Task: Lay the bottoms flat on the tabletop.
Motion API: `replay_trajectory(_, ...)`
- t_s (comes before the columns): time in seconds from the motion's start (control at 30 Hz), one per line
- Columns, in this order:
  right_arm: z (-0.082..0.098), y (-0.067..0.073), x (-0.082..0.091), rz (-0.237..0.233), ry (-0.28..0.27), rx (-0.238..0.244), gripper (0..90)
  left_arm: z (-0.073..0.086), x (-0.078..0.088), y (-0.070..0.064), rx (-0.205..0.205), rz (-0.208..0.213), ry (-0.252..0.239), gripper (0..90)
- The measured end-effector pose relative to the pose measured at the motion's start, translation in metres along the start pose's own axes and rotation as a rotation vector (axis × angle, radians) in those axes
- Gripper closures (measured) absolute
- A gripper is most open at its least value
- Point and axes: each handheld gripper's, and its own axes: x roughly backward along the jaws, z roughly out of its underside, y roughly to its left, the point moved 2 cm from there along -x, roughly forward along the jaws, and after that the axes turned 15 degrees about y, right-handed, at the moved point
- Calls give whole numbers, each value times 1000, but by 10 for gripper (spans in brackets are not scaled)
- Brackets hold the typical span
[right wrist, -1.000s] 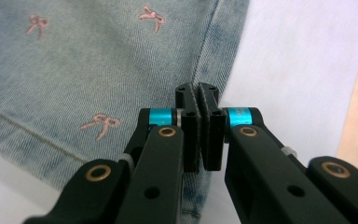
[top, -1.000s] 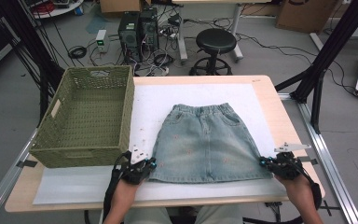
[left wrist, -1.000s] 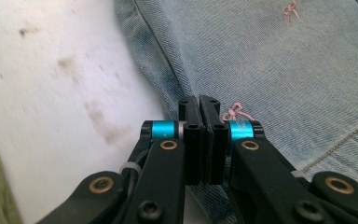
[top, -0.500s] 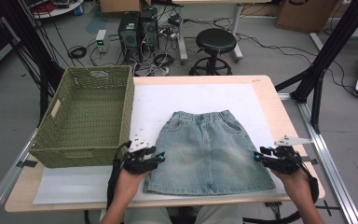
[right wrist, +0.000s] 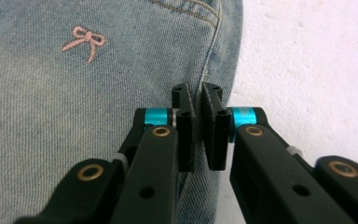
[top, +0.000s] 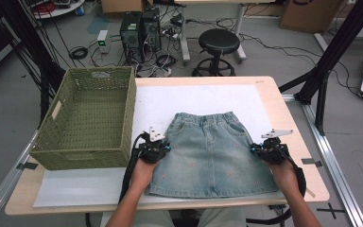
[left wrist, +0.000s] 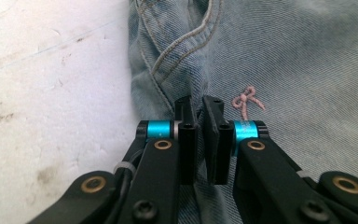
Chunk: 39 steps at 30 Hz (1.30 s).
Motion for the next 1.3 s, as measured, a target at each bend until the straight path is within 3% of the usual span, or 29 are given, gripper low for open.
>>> replay_trajectory(0.13, 8, 2, 8, -17, -7, -3, 865, 11, 11, -3, 19, 30, -21, 850)
replay_trajectory(0.3, 40, 12, 31, -59, -18, 30, 864, 34, 31, -13, 4, 90, -39, 850)
replay_trajectory(0.4, 48, 15, 36, -70, -19, 41, 863, 47, 39, -20, -25, 118, -30, 850)
replay_trajectory(0.47, 51, 17, 38, -79, -16, 41, 847, 47, 40, -20, -19, 131, -35, 848)
replay_trajectory(0.5, 47, 16, 38, -71, -37, 34, 747, 44, 40, -18, -12, 132, -37, 779)
replay_trajectory(0.53, 47, 16, 38, -71, -37, 34, 747, 40, 40, -16, 1, 125, -42, 779)
replay_trajectory(0.6, 33, 13, 40, -76, -93, 10, 608, 28, 41, -10, 38, 123, -71, 561)
replay_trajectory(0.63, 33, 13, 40, -76, -93, 10, 608, 21, 40, -8, 49, 128, -92, 561)
replay_trajectory(0.67, 19, 14, 39, -62, -120, 21, 569, 13, 39, -7, 46, 119, -107, 514)
replay_trajectory(0.7, 19, 14, 39, -62, -120, 21, 569, 4, 38, -6, 36, 113, -118, 514)
replay_trajectory(0.8, -5, 13, 31, -45, -128, 38, 526, -21, 26, -4, 18, 99, -139, 480)
replay_trajectory(0.93, -36, 8, 13, -14, -113, 31, 490, -47, 0, 1, 37, 104, -93, 460)
replay_trajectory(1.03, -61, 5, -5, -2, -66, 42, 489, -56, -18, 3, 39, 109, -60, 460)
replay_trajectory(1.23, -78, 4, -28, -34, 16, 42, 570, -60, -40, 10, 39, 140, -35, 447)
replay_trajectory(1.3, -80, 1, -32, -41, 18, 40, 628, -59, -42, 9, 13, 130, -28, 474)
